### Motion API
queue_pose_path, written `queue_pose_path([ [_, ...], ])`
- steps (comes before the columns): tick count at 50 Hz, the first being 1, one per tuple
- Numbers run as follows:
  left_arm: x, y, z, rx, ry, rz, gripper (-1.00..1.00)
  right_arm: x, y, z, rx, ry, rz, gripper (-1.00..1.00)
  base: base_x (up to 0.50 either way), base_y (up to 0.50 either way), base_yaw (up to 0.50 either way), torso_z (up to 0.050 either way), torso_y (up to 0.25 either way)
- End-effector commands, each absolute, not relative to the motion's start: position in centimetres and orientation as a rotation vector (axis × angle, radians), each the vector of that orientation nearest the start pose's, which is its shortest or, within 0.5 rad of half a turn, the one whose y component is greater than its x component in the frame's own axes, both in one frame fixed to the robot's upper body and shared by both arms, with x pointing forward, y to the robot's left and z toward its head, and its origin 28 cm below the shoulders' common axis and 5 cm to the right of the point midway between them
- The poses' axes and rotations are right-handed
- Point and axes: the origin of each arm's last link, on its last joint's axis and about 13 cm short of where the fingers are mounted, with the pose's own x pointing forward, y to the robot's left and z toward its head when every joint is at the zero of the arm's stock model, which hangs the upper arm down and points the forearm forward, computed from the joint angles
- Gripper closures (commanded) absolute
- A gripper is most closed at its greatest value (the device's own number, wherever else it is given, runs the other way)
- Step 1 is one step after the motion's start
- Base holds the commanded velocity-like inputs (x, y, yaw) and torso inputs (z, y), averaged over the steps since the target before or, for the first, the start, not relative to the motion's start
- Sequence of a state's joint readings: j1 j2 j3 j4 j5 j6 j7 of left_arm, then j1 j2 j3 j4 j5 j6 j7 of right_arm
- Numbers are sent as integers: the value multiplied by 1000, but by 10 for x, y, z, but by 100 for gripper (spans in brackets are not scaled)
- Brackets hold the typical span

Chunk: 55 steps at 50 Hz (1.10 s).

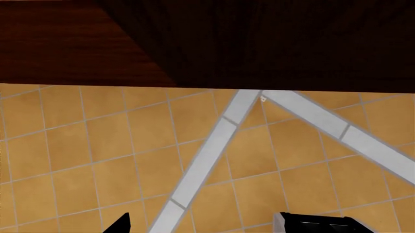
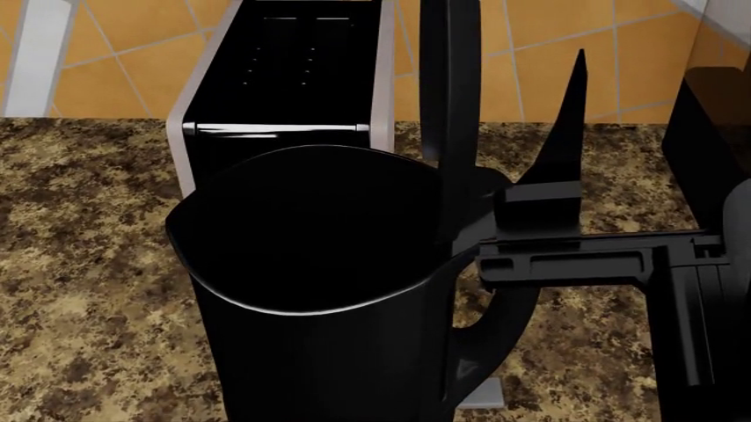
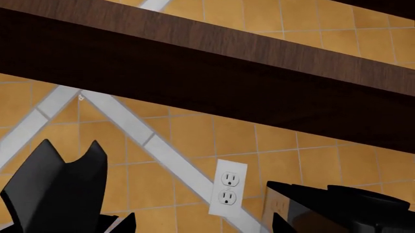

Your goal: Close the lid of the electric kettle.

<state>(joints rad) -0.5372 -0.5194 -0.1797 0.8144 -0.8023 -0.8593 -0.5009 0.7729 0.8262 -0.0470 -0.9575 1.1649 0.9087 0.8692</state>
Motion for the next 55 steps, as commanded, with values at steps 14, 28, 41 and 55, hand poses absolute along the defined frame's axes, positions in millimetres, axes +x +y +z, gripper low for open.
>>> queue_pose_path([
  [14, 211, 262, 250, -37, -444, 105, -100, 222, -144, 305, -209, -397, -11, -100, 0, 0, 0, 0, 0],
  [28, 209, 261, 247, -43, -446, 113, -100, 238, -146, 307, -210, -399, -3, -100, 0, 0, 0, 0, 0],
  [41, 206, 262, 246, -45, -444, 121, -100, 237, -135, 311, -206, -413, 65, -100, 0, 0, -1, 0, 1],
  [55, 203, 263, 245, -51, -440, 132, -100, 243, -119, 309, -194, -408, 169, -100, 0, 0, 0, 0, 0],
])
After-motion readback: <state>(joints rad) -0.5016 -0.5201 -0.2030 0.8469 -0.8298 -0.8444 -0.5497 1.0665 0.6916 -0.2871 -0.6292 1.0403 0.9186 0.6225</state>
